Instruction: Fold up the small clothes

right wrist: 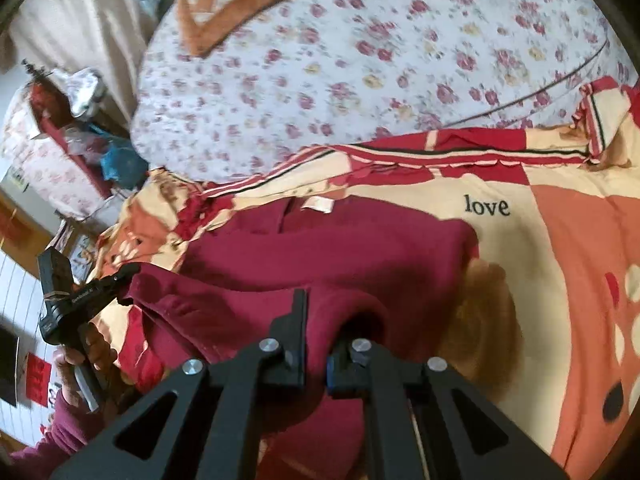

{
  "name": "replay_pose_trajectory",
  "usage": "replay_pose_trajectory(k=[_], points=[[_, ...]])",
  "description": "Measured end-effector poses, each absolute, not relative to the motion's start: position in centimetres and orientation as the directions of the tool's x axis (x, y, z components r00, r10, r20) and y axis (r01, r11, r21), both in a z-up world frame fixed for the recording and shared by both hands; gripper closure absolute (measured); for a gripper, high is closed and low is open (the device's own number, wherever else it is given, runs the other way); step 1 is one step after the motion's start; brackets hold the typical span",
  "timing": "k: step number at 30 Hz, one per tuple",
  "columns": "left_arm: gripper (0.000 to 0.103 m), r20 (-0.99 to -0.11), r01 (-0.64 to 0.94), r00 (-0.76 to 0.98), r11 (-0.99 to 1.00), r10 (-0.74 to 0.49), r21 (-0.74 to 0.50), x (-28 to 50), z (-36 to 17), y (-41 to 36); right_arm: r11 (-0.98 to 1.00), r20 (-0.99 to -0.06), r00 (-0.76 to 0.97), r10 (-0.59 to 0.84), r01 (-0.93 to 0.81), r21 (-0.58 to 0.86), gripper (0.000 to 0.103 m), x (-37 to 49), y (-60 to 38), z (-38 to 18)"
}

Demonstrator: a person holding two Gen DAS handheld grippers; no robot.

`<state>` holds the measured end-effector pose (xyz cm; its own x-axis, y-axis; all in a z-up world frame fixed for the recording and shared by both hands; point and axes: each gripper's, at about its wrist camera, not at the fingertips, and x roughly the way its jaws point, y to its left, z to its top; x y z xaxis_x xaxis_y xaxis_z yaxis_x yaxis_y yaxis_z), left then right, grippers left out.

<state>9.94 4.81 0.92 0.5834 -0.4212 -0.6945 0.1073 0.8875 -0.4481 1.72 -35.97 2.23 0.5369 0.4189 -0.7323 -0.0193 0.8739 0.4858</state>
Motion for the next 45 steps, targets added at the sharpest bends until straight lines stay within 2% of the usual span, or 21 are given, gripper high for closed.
replay_pose_trajectory(k=[8, 11, 13, 15, 17, 19, 20, 21, 22, 23, 25, 26, 30, 34, 37, 41, 45], points=[[0.103, -0.729, 0.059, 0.544, 0.886, -0.415, -0.460, 15.1, -3.1, 4.3, 0.867, -0.780, 0.480, 0.401, 0.075, 0.492, 0.097, 7.4, -37.6, -3.0], [0.103, -0.728, 0.069, 0.544, 0.887, -0.416, -0.456, 15.8, -3.4, 4.0, 0.853, -0.765, 0.491, 0.416, 0.082, 0.516, 0.097, 8.1, -38.0, -3.3], [0.103, -0.736, 0.068, 0.531, 0.887, -0.420, -0.457, 16.4, -3.6, 3.8, 0.828, -0.752, 0.491, 0.440, 0.103, 0.552, 0.090, 8.7, -38.5, -3.9], [0.103, -0.740, 0.064, 0.510, 0.878, -0.437, -0.474, 17.1, -3.8, 3.9, 0.806, -0.754, 0.469, 0.459, 0.137, 0.576, 0.089, 9.0, -39.1, -4.6], [0.103, -0.730, 0.064, 0.499, 0.860, -0.468, -0.507, 17.3, -3.6, 4.3, 0.779, -0.740, 0.464, 0.487, 0.153, 0.608, 0.084, 9.1, -39.7, -4.7], [0.103, -0.699, 0.083, 0.501, 0.832, -0.510, -0.548, 17.3, -2.7, 4.9, 0.741, -0.700, 0.501, 0.509, 0.158, 0.652, 0.066, 8.8, -40.6, -3.9], [0.099, -0.691, 0.090, 0.504, 0.826, -0.519, -0.556, 17.3, -2.4, 5.0, 0.735, -0.685, 0.530, 0.500, 0.159, 0.659, 0.062, 8.5, -41.0, -3.2], [0.094, -0.683, 0.095, 0.508, 0.823, -0.524, -0.560, 17.2, -1.9, 5.2, 0.733, -0.674, 0.555, 0.488, 0.158, 0.661, 0.052, 8.1, -41.4, -2.5], [0.090, -0.676, 0.104, 0.510, 0.818, -0.532, -0.566, 17.1, -1.5, 5.2, 0.745, -0.676, 0.576, 0.460, 0.164, 0.647, 0.047, 7.8, -41.7, -1.8], [0.085, -0.669, 0.112, 0.523, 0.822, -0.527, -0.559, 16.9, -0.9, 5.3, 0.772, -0.683, 0.601, 0.416, 0.163, 0.614, 0.047, 7.1, -41.8, -0.8], [0.068, -0.654, 0.125, 0.574, 0.842, -0.493, -0.525, 16.1, 0.3, 5.5, 0.802, -0.681, 0.616, 0.396, 0.129, 0.583, 0.047, 6.2, -41.4, 0.3], [0.066, -0.643, 0.131, 0.588, 0.842, -0.490, -0.523, 15.9, 0.6, 5.7, 0.815, -0.679, 0.619, 0.395, 0.106, 0.570, 0.047, 5.6, -40.9, 0.8], [0.065, -0.653, 0.119, 0.575, 0.840, -0.493, -0.529, 16.2, 0.0, 5.7, 0.871, -0.713, 0.585, 0.388, 0.021, 0.491, 0.047, 4.9, -38.1, 0.8], [0.065, -0.730, 0.079, 0.528, 0.881, -0.434, -0.467, 17.1, -2.5, 4.2, 0.914, -0.774, 0.533, 0.342, 0.002, 0.406, 0.048, 7.4, -35.5, -1.1], [0.065, -0.792, 0.009, 0.484, 0.908, -0.371, -0.419, 18.5, -5.2, 3.8, 0.929, -0.810, 0.502, 0.303, 0.035, 0.369, 0.048, 10.4, -34.5, -3.0], [0.065, -0.811, -0.036, 0.482, 0.917, -0.332, -0.397, 19.7, -7.1, 4.0, 0.966, -0.868, 0.467, 0.169, 0.097, 0.240, 0.050, 13.0, -34.4, -5.3], [0.065, -0.819, -0.029, 0.481, 0.927, -0.314, -0.373, 19.8, -6.7, 3.8, 0.963, -0.877, 0.450, 0.169, 0.112, 0.243, 0.050, 13.2, -34.8, -6.0]])
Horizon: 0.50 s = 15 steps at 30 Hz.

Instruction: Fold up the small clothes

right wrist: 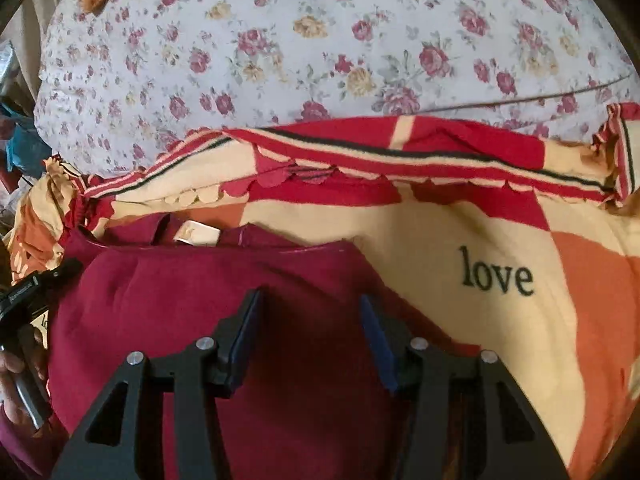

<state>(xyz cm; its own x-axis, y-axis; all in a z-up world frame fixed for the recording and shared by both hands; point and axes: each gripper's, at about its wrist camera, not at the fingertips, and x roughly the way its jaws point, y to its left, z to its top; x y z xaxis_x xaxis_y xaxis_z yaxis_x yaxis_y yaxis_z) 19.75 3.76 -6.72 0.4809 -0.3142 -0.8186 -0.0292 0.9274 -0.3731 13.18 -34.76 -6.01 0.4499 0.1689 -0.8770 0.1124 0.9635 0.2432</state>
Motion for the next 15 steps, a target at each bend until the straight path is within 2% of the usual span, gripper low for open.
replay_pose_trajectory(k=[4, 6, 9, 13, 14, 15], points=[[0.065, -0.799, -0.015, 0.499, 0.918, -0.337, -0.397, 18.3, -5.0, 4.4, 0.966, -0.861, 0.484, 0.159, 0.105, 0.237, 0.049, 10.7, -34.8, -3.3], [0.065, -0.776, 0.020, 0.512, 0.908, -0.369, -0.419, 16.6, -3.8, 4.9, 0.967, -0.841, 0.512, 0.175, 0.074, 0.246, 0.044, 8.2, -34.8, -1.4], [0.065, -0.758, 0.070, 0.519, 0.903, -0.396, -0.423, 14.2, -2.5, 5.2, 0.980, -0.848, 0.514, 0.132, 0.062, 0.190, 0.043, 4.4, -34.8, 0.2], [0.065, -0.749, 0.129, 0.514, 0.901, -0.418, -0.415, 10.4, -2.0, 5.9, 0.978, -0.849, 0.507, 0.149, 0.049, 0.201, 0.043, 1.2, -34.7, 0.4], [0.065, -0.753, 0.126, 0.508, 0.902, -0.417, -0.414, 9.7, -2.3, 6.1, 0.979, -0.857, 0.492, 0.155, 0.042, 0.201, 0.044, 0.2, -34.4, -0.2], [0.065, -0.761, 0.119, 0.498, 0.902, -0.416, -0.415, 9.2, -2.6, 6.3, 0.980, -0.865, 0.477, 0.155, 0.037, 0.196, 0.053, -0.3, -34.1, -0.7]])
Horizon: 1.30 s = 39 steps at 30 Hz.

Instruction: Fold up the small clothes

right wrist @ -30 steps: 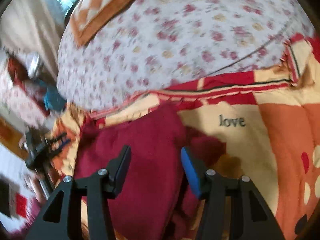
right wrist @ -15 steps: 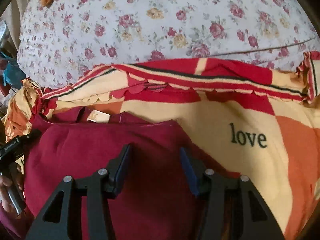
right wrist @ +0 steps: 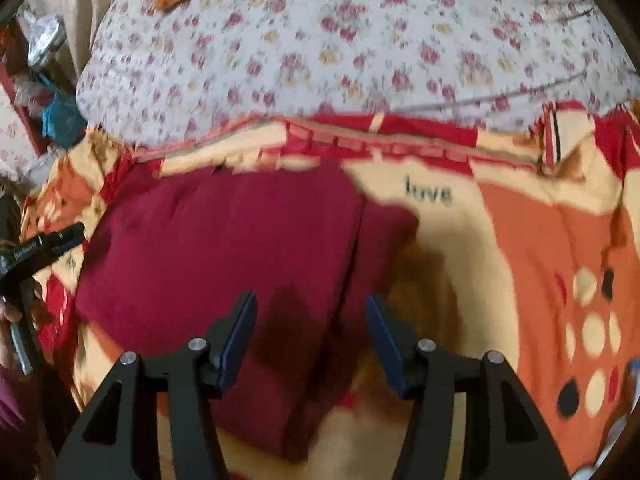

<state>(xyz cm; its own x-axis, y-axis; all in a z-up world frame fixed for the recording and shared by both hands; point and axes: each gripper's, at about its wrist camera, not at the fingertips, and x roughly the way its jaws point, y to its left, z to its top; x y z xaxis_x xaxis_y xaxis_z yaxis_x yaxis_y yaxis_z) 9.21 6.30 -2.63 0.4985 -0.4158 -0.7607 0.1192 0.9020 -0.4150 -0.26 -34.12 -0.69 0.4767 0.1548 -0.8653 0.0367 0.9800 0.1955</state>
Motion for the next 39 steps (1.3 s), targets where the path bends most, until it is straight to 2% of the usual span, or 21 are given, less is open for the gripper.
replay_pose_trajectory(k=[1, 2, 4, 7, 10, 16, 26, 30, 39], points=[[0.065, -0.773, 0.107, 0.481, 0.903, -0.414, -0.417, 8.6, -3.2, 6.6, 0.982, -0.876, 0.457, 0.154, 0.026, 0.186, 0.083, -0.7, -33.8, -1.3], [0.065, -0.777, 0.100, 0.474, 0.902, -0.414, -0.420, 8.3, -3.4, 6.7, 0.987, -0.888, 0.437, 0.141, 0.002, 0.158, 0.090, -1.2, -33.2, -2.0], [0.065, -0.784, 0.080, 0.467, 0.902, -0.409, -0.423, 7.3, -4.0, 7.2, 0.994, -0.880, 0.462, 0.110, -0.031, 0.108, 0.092, -2.2, -32.6, -1.8], [0.065, -0.795, 0.059, 0.475, 0.915, -0.378, -0.399, 6.5, -4.7, 7.3, 0.992, -0.876, 0.468, 0.115, -0.005, 0.127, 0.092, -2.8, -33.3, -1.4], [0.065, -0.805, 0.018, 0.484, 0.924, -0.342, -0.382, 6.4, -5.1, 7.3, 0.996, -0.893, 0.442, 0.079, -0.008, 0.084, 0.092, -2.7, -33.0, -2.1], [0.065, -0.799, -0.008, 0.538, 0.946, -0.270, -0.325, 6.2, -5.2, 6.5, 0.996, -0.854, 0.516, 0.062, 0.025, 0.087, 0.064, -2.4, -31.8, 1.8], [0.065, -0.790, -0.008, 0.538, 0.935, -0.294, -0.354, 6.5, -6.2, 6.8, 0.967, -0.868, 0.446, 0.218, -0.216, 0.131, 0.063, 4.9, -20.2, -1.2], [0.065, -0.784, 0.012, 0.541, 0.935, -0.304, -0.354, 6.6, -6.4, 6.8, 0.947, -0.873, 0.431, 0.229, -0.306, 0.097, 0.064, 8.7, -14.5, -2.8], [0.065, -0.770, 0.031, 0.541, 0.922, -0.340, -0.385, 7.2, -6.8, 7.0, 0.923, -0.887, 0.405, 0.221, -0.381, 0.057, 0.064, 14.4, -8.1, -4.6]])
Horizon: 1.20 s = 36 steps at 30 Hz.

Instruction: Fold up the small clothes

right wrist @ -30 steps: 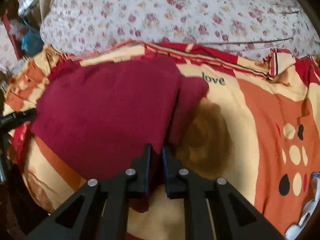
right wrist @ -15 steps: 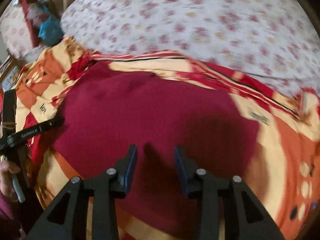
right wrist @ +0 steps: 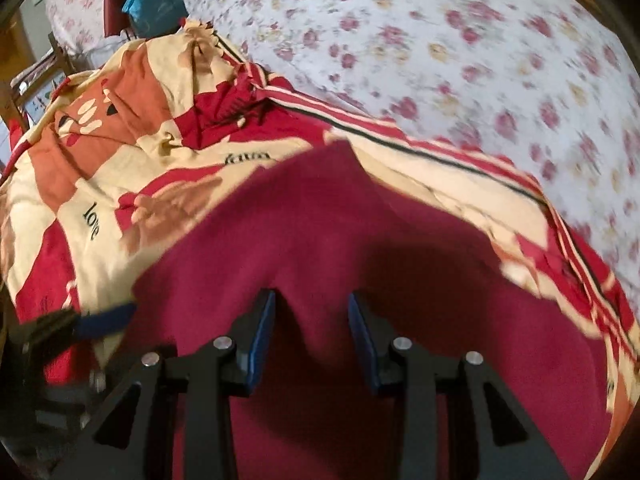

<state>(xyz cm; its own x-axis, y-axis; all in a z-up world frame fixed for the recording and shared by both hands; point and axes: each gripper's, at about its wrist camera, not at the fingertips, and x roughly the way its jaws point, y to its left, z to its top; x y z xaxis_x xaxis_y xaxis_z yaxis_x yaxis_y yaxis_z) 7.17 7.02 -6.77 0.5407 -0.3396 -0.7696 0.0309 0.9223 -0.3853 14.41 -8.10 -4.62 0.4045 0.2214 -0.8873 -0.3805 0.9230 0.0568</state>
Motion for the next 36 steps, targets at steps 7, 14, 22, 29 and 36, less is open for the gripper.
replay_pose_trajectory(k=[7, 14, 22, 29, 36], points=[[0.065, -0.764, 0.035, 0.544, 0.919, -0.346, -0.392, 7.2, -6.9, 7.0, 0.919, -0.900, 0.390, 0.194, -0.393, 0.027, 0.064, 19.2, -4.8, -5.0], [0.064, -0.757, 0.027, 0.543, 0.908, -0.364, -0.417, 7.5, -7.1, 7.3, 0.934, -0.928, 0.301, 0.217, -0.342, 0.107, 0.060, 22.4, -3.8, -7.6], [0.064, -0.732, -0.002, 0.540, 0.870, -0.414, -0.494, 7.8, -7.3, 7.8, 0.925, -0.918, 0.296, 0.264, -0.346, 0.154, 0.032, 21.4, -3.1, -5.3], [0.064, -0.732, 0.000, 0.547, 0.874, -0.406, -0.485, 7.6, -7.2, 7.5, 0.923, -0.942, 0.269, 0.202, -0.373, 0.092, 0.029, 20.7, -0.7, -6.6], [0.063, -0.734, 0.004, 0.551, 0.881, -0.398, -0.474, 7.6, -7.3, 7.3, 0.924, -0.933, 0.293, 0.209, -0.371, 0.091, 0.029, 20.4, -1.0, -6.7]])
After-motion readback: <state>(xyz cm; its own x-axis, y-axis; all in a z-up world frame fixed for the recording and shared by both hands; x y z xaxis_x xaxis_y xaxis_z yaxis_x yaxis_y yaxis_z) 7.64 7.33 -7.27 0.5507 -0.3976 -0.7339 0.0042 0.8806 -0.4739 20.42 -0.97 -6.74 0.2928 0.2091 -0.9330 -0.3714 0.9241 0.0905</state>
